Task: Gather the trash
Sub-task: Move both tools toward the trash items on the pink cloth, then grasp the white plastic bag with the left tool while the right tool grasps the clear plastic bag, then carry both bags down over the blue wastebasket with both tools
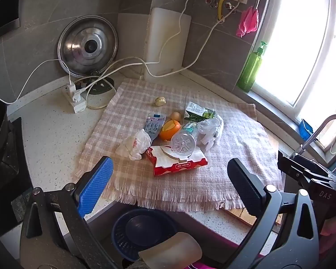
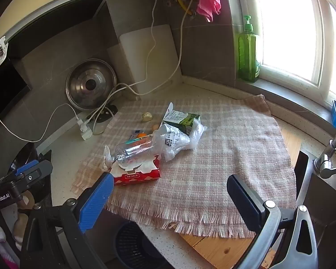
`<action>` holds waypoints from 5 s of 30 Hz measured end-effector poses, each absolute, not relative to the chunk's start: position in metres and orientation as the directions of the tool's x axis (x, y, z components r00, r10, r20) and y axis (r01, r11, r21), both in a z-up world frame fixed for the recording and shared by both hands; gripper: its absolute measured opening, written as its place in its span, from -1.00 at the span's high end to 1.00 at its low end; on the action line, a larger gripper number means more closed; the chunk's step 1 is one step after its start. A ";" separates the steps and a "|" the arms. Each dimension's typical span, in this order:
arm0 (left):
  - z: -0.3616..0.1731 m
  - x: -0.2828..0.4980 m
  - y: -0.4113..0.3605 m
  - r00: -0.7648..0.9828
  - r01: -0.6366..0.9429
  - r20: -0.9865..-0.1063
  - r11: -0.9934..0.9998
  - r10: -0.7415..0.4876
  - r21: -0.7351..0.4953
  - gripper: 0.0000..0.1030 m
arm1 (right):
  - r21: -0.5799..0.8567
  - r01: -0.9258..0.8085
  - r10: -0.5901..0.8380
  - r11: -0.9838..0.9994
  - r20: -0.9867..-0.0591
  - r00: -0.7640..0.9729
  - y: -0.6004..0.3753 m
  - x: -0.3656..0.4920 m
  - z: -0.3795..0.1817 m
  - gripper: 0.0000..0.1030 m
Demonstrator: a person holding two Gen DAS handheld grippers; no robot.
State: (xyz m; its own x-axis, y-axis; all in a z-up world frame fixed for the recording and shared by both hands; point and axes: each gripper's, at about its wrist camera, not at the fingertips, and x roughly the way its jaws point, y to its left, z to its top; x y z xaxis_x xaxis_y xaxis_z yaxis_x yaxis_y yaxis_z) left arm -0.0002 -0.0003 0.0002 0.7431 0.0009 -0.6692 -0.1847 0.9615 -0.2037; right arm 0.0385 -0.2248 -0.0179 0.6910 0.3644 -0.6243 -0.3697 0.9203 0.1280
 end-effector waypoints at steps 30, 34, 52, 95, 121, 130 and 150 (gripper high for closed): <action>0.001 0.000 -0.001 0.743 -0.184 -0.670 0.962 0.001 -0.203 -1.00 | 0.137 -0.371 0.370 0.919 -0.627 0.686 -0.223 0.039 -0.019 -0.98; 0.000 -0.001 -0.001 0.744 -0.183 -0.668 0.962 -0.001 -0.205 -1.00 | 0.136 -0.371 0.370 0.919 -0.627 0.685 -0.221 0.039 -0.020 -0.98; -0.027 0.012 0.013 0.684 -0.221 -0.729 0.957 0.017 -0.186 -1.00 | 0.136 -0.363 0.357 0.922 -0.662 0.659 -0.221 0.058 -0.029 -0.98; -0.124 0.132 0.059 0.605 -0.243 -0.789 0.919 -0.108 -0.312 -0.31 | 0.425 -0.281 0.508 0.860 -0.755 0.414 -0.175 0.232 -0.078 -0.60; -0.145 0.132 0.105 0.586 -0.349 -0.801 0.854 -0.123 -0.387 0.90 | 0.365 -0.255 0.438 0.895 -0.826 0.355 -0.168 0.246 -0.110 0.55; -0.130 0.112 0.115 0.613 -0.348 -0.785 0.862 -0.088 -0.368 0.94 | 0.412 -0.289 0.497 0.864 -0.787 0.365 -0.189 0.227 -0.101 0.65; -0.107 0.048 0.083 0.616 -0.270 -0.780 0.901 -0.109 -0.339 0.94 | 0.406 -0.428 0.568 0.807 -0.730 0.379 -0.226 0.111 -0.068 0.66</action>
